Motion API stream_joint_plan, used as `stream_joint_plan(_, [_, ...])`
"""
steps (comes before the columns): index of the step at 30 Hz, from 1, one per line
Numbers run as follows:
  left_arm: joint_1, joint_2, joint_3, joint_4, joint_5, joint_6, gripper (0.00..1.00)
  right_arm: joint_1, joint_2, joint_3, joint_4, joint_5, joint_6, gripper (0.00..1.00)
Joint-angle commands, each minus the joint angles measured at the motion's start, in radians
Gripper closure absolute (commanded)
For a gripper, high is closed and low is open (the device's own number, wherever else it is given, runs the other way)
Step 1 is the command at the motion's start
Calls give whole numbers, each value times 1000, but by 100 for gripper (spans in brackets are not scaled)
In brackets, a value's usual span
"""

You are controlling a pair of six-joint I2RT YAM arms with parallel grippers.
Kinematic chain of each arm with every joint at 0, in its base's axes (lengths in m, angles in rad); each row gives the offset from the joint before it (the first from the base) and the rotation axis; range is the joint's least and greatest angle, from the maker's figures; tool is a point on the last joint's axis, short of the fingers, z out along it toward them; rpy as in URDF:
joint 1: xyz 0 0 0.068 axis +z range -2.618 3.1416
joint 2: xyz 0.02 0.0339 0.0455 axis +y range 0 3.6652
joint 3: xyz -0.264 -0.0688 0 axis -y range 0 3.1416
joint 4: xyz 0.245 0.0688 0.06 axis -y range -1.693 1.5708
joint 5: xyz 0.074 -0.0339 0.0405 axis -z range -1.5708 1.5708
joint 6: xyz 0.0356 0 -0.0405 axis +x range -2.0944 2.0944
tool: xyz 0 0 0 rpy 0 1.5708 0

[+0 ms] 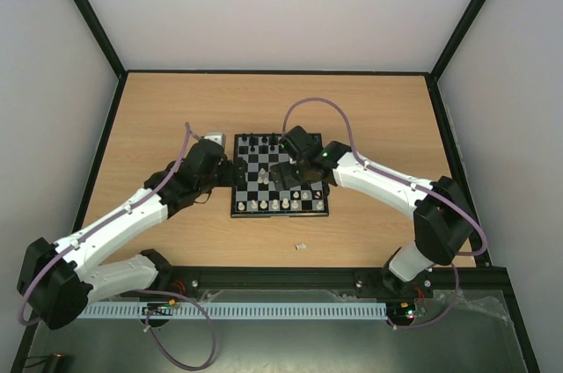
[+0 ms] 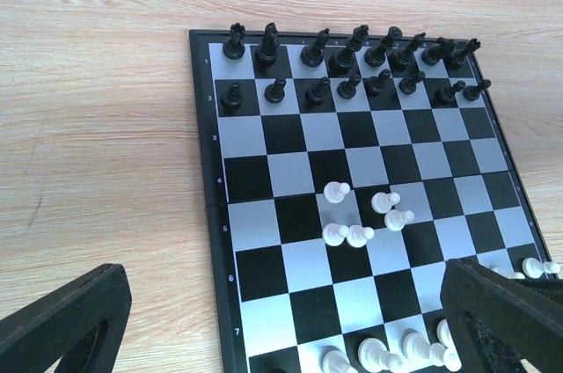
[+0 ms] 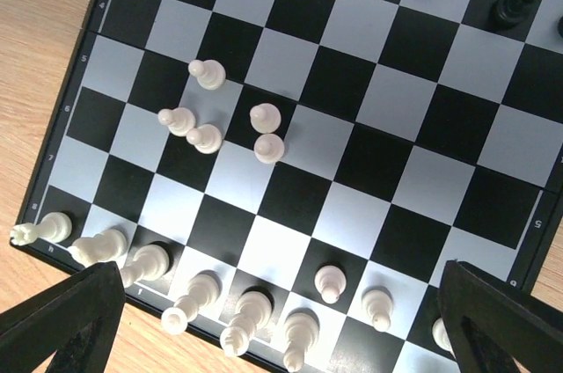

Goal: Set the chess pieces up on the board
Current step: Pick up the chess piece from the chessboard.

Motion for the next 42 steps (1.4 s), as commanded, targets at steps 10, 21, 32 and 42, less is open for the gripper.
stream_joint_plan(10, [15,-81,-15,-44,-22,-13,1,11,90,141,-29,-66,-23,4])
stream_joint_plan(21, [19,-158,-25,-69,-35,-15,0,45,250,290,-45,-73,-39,38])
stream_joint_plan(32, [31,-148,-39,-52,-25,-8,0,49,403,375,-94,27,-51,55])
stream_joint_plan(42, [40,-142,-47,-43,-16,-5,1,48,446,406,-77,-8,-61,70])
